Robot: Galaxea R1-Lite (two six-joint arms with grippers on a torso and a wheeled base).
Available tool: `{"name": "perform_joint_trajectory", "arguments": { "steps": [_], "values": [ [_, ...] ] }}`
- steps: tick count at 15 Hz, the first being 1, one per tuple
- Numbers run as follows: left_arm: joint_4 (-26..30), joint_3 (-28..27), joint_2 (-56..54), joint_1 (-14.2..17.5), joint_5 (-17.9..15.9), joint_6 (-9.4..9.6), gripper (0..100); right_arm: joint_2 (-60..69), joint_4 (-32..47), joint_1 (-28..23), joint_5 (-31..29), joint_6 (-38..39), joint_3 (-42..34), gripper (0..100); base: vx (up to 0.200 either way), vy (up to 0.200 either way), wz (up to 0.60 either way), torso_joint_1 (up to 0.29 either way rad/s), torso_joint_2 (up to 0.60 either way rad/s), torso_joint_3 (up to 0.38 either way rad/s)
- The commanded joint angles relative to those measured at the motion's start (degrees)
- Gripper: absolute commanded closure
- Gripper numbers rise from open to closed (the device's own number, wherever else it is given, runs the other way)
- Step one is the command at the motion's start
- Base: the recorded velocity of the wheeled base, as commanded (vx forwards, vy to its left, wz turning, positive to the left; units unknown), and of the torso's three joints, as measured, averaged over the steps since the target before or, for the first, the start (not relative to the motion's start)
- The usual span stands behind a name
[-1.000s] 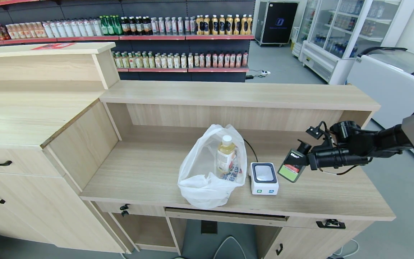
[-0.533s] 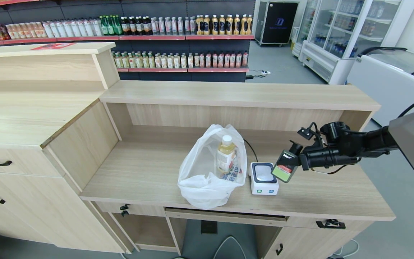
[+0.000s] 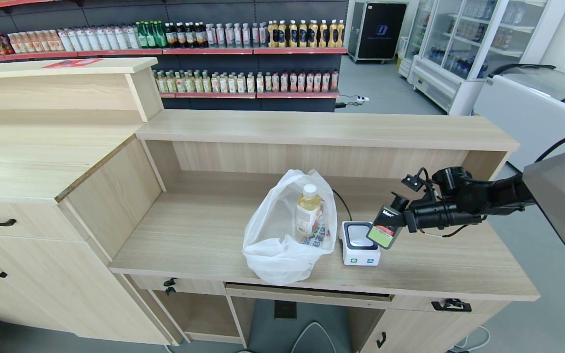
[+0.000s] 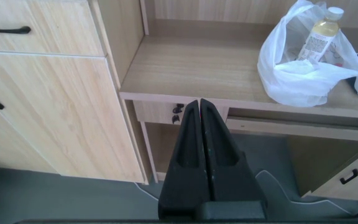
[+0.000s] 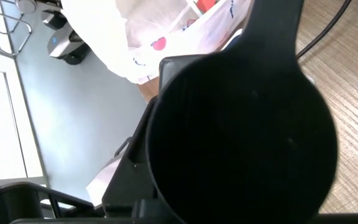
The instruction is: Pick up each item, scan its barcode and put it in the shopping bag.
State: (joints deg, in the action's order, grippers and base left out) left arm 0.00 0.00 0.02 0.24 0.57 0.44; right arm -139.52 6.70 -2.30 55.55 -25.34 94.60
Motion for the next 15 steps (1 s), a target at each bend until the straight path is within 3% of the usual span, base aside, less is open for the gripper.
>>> {"name": "perform_joint_trajectory", "arguments": {
  "steps": [1, 15],
  "values": [
    [0.0, 0.0, 0.0, 0.0, 0.0, 0.00, 100, -0.1, 0.0, -0.2, -0.1, -0.1, 0.0, 100, 0.000, 0.000, 0.00, 0.000, 0.00, 0.000],
    [0.0, 0.0, 0.0, 0.0, 0.0, 0.00, 100, -3.1, -3.5, 0.2, -0.2, 0.4, 2.0, 100, 0.000, 0.000, 0.00, 0.000, 0.00, 0.000]
  ]
}}
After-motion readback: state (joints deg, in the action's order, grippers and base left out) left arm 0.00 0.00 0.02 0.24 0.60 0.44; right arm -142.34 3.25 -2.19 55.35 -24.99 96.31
